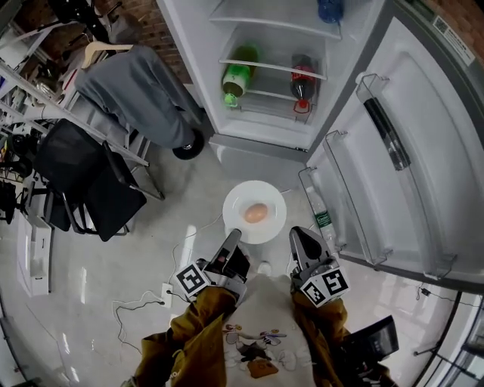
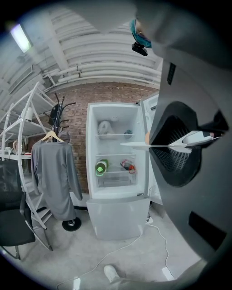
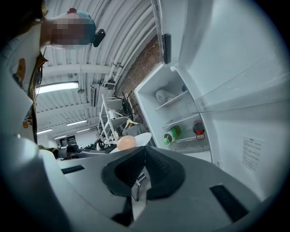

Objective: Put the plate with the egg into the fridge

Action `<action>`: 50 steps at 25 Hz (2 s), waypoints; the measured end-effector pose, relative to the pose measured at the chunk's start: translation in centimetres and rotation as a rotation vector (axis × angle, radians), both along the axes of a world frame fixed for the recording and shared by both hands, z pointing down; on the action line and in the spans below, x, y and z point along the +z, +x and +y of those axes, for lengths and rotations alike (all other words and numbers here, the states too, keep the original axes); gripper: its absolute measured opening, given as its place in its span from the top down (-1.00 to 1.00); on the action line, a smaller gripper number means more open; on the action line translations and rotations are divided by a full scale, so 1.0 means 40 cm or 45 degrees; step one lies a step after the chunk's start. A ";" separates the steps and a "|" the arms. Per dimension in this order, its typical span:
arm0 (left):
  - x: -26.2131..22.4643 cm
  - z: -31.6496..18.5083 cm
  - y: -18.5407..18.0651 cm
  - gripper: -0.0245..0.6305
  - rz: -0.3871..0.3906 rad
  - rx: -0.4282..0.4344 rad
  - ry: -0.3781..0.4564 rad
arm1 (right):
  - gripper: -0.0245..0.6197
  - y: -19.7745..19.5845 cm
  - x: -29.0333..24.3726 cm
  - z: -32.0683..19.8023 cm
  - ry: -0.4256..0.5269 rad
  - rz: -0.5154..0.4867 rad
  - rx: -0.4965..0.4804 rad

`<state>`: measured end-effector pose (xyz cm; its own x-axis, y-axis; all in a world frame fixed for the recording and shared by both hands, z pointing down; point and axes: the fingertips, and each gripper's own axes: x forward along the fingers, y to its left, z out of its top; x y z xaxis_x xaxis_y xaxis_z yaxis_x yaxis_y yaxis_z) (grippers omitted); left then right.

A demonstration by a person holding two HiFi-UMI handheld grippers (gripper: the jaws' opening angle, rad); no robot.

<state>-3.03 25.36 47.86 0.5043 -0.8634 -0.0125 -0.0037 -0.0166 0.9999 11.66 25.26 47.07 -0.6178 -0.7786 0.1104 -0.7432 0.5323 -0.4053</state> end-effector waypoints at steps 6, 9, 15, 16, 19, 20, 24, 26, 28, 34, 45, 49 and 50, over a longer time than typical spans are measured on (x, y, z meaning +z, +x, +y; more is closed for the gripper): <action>-0.018 -0.116 -0.059 0.86 0.032 0.027 -0.007 | 0.91 -0.060 -0.029 -0.112 0.004 0.027 0.027; -0.014 -0.172 -0.097 0.86 0.035 0.063 -0.023 | 0.91 -0.103 -0.023 -0.162 -0.024 0.032 0.056; -0.023 -0.310 -0.168 0.86 0.053 0.124 -0.014 | 0.91 -0.179 -0.046 -0.294 -0.018 0.070 0.107; -0.021 -0.331 -0.184 0.86 0.051 0.130 -0.011 | 0.91 -0.194 -0.045 -0.315 -0.016 0.070 0.117; -0.017 -0.392 -0.231 0.86 0.051 0.144 -0.009 | 0.90 -0.237 -0.042 -0.376 -0.013 0.064 0.151; -0.018 -0.409 -0.246 0.86 0.053 0.149 -0.009 | 0.91 -0.252 -0.043 -0.394 -0.011 0.062 0.159; -0.008 -0.470 -0.306 0.86 0.036 0.178 -0.010 | 0.91 -0.314 -0.048 -0.448 0.012 0.059 0.184; -0.004 -0.497 -0.325 0.86 0.041 0.192 -0.010 | 0.91 -0.335 -0.049 -0.467 0.018 0.064 0.198; 0.000 -0.514 -0.338 0.86 0.045 0.204 -0.012 | 0.91 -0.349 -0.050 -0.482 0.021 0.077 0.208; 0.009 -0.558 -0.343 0.86 0.038 0.240 -0.028 | 0.91 -0.367 -0.067 -0.502 0.022 0.053 0.262; -0.006 -0.641 -0.302 0.86 0.006 0.231 -0.002 | 0.91 -0.321 -0.054 -0.550 0.028 0.030 0.289; -0.008 -0.667 -0.289 0.86 -0.003 0.231 -0.002 | 0.91 -0.324 -0.052 -0.562 0.031 0.019 0.283; -0.008 -0.671 -0.283 0.86 0.001 0.232 -0.005 | 0.90 -0.323 -0.052 -0.565 0.032 0.019 0.283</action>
